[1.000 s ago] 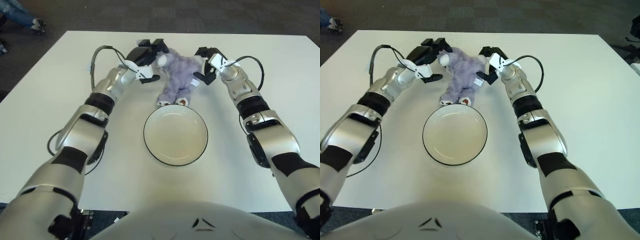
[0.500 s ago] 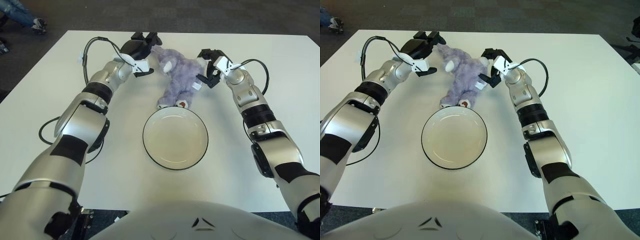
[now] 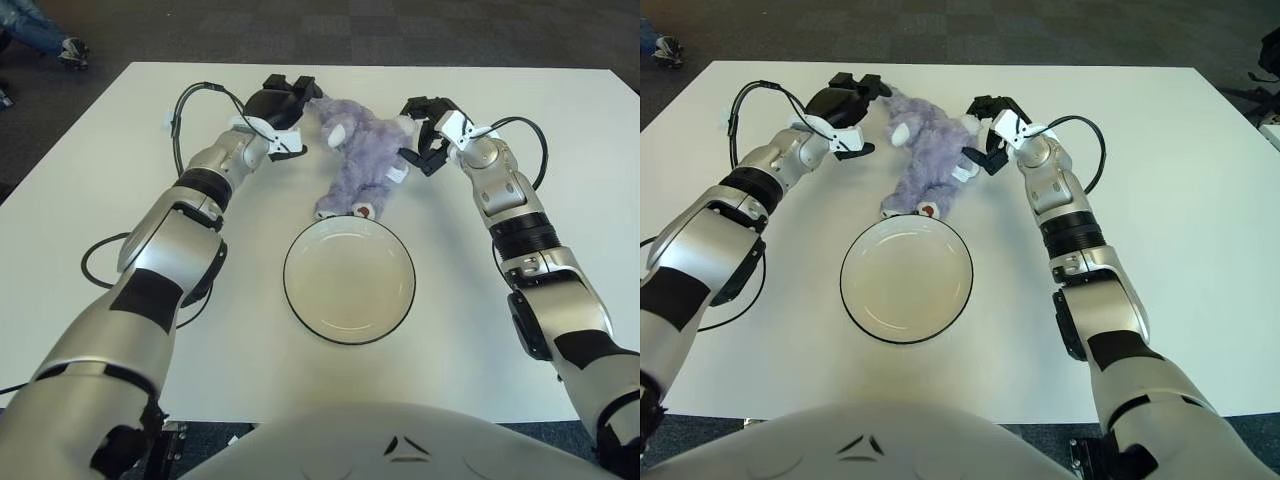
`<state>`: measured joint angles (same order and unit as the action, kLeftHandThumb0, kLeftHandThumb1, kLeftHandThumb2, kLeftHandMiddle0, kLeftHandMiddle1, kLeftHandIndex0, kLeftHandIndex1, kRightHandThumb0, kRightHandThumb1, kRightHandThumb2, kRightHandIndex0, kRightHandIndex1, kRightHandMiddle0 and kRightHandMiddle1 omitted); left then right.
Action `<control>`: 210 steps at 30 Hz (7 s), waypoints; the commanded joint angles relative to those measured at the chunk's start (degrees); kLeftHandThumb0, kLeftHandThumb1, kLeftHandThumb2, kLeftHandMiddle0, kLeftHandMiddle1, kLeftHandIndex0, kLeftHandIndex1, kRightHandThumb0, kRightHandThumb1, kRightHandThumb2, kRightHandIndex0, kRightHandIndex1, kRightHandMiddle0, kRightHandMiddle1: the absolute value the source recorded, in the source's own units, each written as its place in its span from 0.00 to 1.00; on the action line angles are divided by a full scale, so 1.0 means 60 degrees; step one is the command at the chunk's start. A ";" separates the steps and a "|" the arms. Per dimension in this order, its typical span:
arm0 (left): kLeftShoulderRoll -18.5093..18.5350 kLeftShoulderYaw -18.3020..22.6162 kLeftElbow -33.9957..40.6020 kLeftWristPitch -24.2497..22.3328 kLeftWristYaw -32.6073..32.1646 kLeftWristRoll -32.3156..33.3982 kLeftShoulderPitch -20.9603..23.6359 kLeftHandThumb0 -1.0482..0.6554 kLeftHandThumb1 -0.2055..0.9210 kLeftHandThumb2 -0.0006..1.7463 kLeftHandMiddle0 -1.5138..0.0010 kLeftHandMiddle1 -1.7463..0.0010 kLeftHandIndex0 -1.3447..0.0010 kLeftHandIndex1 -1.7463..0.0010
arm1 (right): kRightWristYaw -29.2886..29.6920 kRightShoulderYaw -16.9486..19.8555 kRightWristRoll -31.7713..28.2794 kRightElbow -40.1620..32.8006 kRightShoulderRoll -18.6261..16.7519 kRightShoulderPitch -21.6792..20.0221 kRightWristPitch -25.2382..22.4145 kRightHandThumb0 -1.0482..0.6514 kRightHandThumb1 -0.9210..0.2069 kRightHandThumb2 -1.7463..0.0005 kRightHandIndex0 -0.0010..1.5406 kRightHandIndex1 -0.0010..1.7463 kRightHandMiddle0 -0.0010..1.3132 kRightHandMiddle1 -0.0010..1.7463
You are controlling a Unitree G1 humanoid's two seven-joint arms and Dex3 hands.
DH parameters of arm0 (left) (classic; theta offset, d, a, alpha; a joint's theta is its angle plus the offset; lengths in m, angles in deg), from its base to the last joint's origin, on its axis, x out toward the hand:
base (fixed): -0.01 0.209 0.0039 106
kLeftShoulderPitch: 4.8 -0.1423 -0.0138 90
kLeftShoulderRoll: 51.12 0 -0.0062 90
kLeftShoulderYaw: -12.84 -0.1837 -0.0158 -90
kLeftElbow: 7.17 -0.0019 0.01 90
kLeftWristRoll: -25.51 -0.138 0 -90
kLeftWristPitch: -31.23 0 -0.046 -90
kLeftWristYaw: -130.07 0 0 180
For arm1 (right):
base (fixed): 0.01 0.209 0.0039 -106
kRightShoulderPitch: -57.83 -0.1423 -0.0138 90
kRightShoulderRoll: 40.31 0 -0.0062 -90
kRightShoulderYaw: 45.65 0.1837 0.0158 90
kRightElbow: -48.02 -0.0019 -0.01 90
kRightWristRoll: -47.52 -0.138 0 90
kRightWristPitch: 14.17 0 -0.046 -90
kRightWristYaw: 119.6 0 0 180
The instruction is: Put the doll into the plate.
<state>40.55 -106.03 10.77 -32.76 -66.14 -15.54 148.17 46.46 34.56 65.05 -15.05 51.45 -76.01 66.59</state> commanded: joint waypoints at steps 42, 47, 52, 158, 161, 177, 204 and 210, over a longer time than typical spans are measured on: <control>-0.0667 -0.0297 -0.0336 0.0780 -0.0457 -0.0010 0.0549 0.52 0.26 0.71 1.00 0.57 1.00 0.49 | -0.0948 0.0185 -0.0461 -0.0926 0.0538 0.0581 -0.0183 0.61 0.73 0.17 0.42 1.00 0.64 0.80; -0.0659 -0.0589 -0.0377 0.0815 -0.0698 -0.0327 0.0614 0.47 0.31 0.67 1.00 0.61 1.00 0.57 | -0.0988 0.0164 -0.0468 -0.0954 0.0560 0.0594 -0.0096 0.61 0.72 0.17 0.41 0.99 0.64 0.81; -0.0683 -0.0723 -0.0414 0.0823 -0.0841 -0.0461 0.0636 0.39 0.40 0.61 1.00 0.61 1.00 0.63 | -0.1060 0.0222 -0.0604 -0.0901 0.0521 0.0588 -0.0060 0.61 0.72 0.17 0.41 0.99 0.64 0.82; -0.1889 -0.0572 -0.0906 -0.0075 -0.1730 -0.0409 0.0588 0.61 0.25 0.82 0.38 0.28 0.51 0.00 | -0.4101 0.1322 -0.3732 -0.0263 0.0306 0.0581 0.0473 0.61 0.82 0.12 0.53 1.00 0.67 0.75; -0.1900 -0.0539 -0.0891 -0.0093 -0.1941 -0.0394 0.0554 0.61 0.25 0.84 0.40 0.22 0.53 0.00 | -0.4031 0.1292 -0.3651 -0.0305 0.0324 0.0595 0.0458 0.61 0.82 0.12 0.53 1.00 0.67 0.75; -0.1882 -0.0482 -0.0867 -0.0224 -0.2981 -0.0397 0.0455 0.61 0.46 0.69 0.54 0.14 0.63 0.05 | -0.3489 0.1130 -0.3273 -0.0326 0.0409 0.0680 0.0611 0.61 0.82 0.13 0.51 1.00 0.70 0.72; -0.1966 0.0024 -0.0877 -0.0580 -0.4255 -0.0059 0.0388 0.61 0.42 0.68 0.49 0.22 0.53 0.11 | -0.2520 0.1070 -0.2715 -0.0571 0.0384 0.0795 0.0133 0.61 0.82 0.12 0.52 1.00 0.69 0.73; -0.1982 0.0184 -0.0860 -0.0657 -0.4098 0.0104 0.0468 0.61 0.40 0.69 0.47 0.20 0.53 0.13 | -0.2365 0.1047 -0.2636 -0.0586 0.0414 0.0802 0.0122 0.61 0.83 0.12 0.52 1.00 0.69 0.73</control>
<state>28.73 -105.75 5.62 -36.24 -91.00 -15.60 150.43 31.70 40.67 48.86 -17.89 53.58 -71.67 67.73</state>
